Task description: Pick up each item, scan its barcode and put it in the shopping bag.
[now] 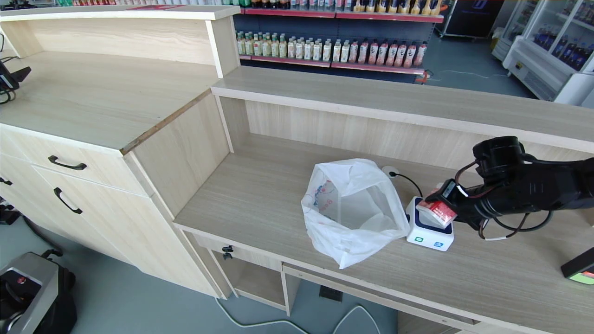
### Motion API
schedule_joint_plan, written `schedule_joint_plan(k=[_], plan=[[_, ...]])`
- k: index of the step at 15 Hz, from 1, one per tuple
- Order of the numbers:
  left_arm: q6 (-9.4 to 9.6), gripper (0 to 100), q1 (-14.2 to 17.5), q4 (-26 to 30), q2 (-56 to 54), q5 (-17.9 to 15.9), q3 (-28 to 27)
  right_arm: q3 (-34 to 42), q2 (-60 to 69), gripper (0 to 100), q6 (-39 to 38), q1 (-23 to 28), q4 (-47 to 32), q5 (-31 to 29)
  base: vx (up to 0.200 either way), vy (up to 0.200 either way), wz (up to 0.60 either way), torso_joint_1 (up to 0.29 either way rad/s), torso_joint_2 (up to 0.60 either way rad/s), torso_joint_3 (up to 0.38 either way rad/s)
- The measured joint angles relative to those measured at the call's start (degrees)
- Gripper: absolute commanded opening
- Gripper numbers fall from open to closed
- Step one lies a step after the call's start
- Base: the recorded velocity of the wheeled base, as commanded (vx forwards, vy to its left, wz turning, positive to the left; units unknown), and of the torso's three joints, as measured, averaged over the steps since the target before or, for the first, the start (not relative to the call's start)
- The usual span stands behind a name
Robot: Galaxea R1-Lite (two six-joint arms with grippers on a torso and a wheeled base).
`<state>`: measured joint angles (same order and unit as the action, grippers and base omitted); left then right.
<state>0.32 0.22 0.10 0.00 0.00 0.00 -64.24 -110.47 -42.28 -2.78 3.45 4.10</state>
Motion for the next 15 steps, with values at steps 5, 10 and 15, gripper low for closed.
schedule_joint_plan(k=[5,10,15], plan=[[-0.02,100,0.0,0.0,0.0,0.0,0.0,-0.7,0.1,0,2.6,0.3,-0.3,0.1,0.0,0.0,0.0,0.0,0.0,0.0],[-0.02,100,0.0,0.0,0.0,0.0,0.0,0.0,12.9,0,31.8,-1.5,-0.1,0.0,0.0,0.0,0.0,0.0,0.0,0.0],[0.0,100,0.0,0.0,0.0,0.0,0.0,7.6,25.1,0,52.9,-2.2,0.3,-0.2,0.0,0.0,0.36,0.0,0.0,0.0]])
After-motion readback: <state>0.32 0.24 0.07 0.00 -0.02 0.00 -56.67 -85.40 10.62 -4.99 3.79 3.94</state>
